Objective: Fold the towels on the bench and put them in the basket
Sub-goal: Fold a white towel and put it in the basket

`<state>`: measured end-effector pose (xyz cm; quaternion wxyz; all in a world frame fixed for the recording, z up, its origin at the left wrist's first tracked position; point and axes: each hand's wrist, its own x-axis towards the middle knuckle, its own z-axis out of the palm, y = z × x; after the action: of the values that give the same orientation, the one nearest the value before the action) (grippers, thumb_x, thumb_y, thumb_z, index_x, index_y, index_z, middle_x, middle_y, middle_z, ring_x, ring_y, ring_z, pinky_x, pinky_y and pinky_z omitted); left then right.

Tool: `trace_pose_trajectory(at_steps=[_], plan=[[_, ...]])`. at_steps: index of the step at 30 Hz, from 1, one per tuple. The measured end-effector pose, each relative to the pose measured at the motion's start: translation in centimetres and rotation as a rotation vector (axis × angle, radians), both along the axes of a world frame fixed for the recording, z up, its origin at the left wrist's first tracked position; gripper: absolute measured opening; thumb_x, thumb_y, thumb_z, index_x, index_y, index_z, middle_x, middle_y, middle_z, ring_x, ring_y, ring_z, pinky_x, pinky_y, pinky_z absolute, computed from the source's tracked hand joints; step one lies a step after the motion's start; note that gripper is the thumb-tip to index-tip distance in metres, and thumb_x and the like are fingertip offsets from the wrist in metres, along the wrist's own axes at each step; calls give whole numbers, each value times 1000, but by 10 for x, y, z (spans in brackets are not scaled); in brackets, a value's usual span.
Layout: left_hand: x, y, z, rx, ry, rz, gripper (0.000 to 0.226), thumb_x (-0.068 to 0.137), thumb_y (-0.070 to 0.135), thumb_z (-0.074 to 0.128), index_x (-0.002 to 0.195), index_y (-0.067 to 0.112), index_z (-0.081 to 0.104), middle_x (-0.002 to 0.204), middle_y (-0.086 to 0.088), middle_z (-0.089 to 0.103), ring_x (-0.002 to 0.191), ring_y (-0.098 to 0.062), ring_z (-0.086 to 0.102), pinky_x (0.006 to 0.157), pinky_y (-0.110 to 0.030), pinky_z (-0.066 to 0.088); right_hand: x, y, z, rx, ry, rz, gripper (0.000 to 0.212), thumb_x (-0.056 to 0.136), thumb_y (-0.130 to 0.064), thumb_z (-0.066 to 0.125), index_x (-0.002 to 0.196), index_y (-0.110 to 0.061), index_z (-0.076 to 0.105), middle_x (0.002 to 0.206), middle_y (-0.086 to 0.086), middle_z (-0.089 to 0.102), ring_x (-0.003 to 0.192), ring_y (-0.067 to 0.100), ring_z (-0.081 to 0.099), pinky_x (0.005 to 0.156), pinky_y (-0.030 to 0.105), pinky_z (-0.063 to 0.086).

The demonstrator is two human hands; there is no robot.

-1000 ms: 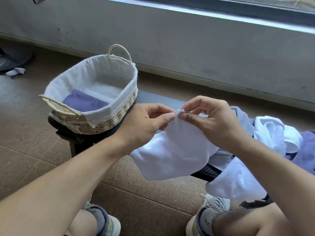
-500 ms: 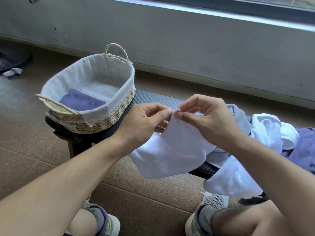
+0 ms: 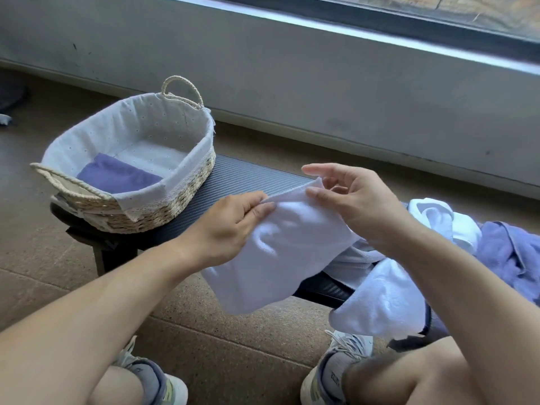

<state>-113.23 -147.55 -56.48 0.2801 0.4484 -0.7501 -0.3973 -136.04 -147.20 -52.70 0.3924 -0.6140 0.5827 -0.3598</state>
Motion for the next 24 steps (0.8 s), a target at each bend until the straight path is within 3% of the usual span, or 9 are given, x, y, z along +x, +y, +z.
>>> trace_pose_trajectory(at_steps=[3, 7, 11, 14, 15, 18, 21, 24], plan=[[-1, 1, 2, 23, -6, -6, 36, 89, 49, 68, 85, 13, 66, 80, -8, 68, 72, -21, 61, 68, -37, 48, -5, 3, 0, 103, 84, 54, 14, 88, -31, 78, 101, -31, 80, 71, 0, 46, 68, 16, 43, 70, 31, 35], [-2, 4, -1, 9, -31, 35, 43, 73, 48, 86, 77, 16, 56, 65, 5, 55, 59, -9, 45, 60, -31, 38, -9, 5, 1, 155, 39, 83, 11, 83, -27, 81, 92, -20, 80, 75, 8, 64, 70, 16, 58, 72, 33, 49], [-4, 5, -3, -21, -44, 68, 51, 70, 52, 87, 70, 22, 46, 59, 12, 48, 56, -8, 40, 57, -32, 35, -9, 7, 3, 262, -40, 156, 24, 82, -21, 81, 96, -5, 70, 72, 4, 70, 63, 12, 61, 55, 18, 47], [-4, 4, -4, -27, -68, 68, 52, 69, 51, 88, 68, 24, 44, 57, 14, 49, 55, -7, 40, 56, -31, 35, -4, 8, 0, 286, 45, 180, 47, 64, -51, 88, 91, -16, 75, 80, 14, 74, 70, 18, 62, 63, 29, 47], [-4, 4, -4, -22, -72, 65, 51, 68, 50, 89, 68, 24, 44, 57, 14, 49, 55, -7, 40, 56, -31, 35, -3, 8, 0, 265, 56, 169, 46, 63, -54, 87, 87, -16, 75, 80, 15, 73, 69, 18, 62, 65, 32, 46], [-1, -1, -4, 55, -94, 34, 49, 69, 52, 87, 69, 19, 51, 59, 11, 53, 56, -7, 46, 58, -31, 37, -1, 8, 5, 113, -57, 97, 33, 82, -33, 80, 87, -3, 68, 67, 8, 62, 56, 12, 52, 54, 25, 39], [6, -7, 0, 211, -87, -14, 52, 66, 59, 79, 76, 10, 63, 68, -2, 66, 60, -8, 58, 60, -26, 43, -4, 6, 7, 15, -130, 38, 29, 88, -31, 77, 86, -6, 64, 74, 16, 65, 64, 21, 55, 61, 34, 41], [16, -11, 6, 195, -124, -13, 55, 67, 61, 77, 60, 14, 49, 53, 6, 47, 50, -7, 43, 50, -19, 33, -10, 1, 2, 32, -67, -46, 26, 85, -38, 79, 82, -16, 67, 80, 17, 71, 67, 24, 61, 65, 40, 47]])
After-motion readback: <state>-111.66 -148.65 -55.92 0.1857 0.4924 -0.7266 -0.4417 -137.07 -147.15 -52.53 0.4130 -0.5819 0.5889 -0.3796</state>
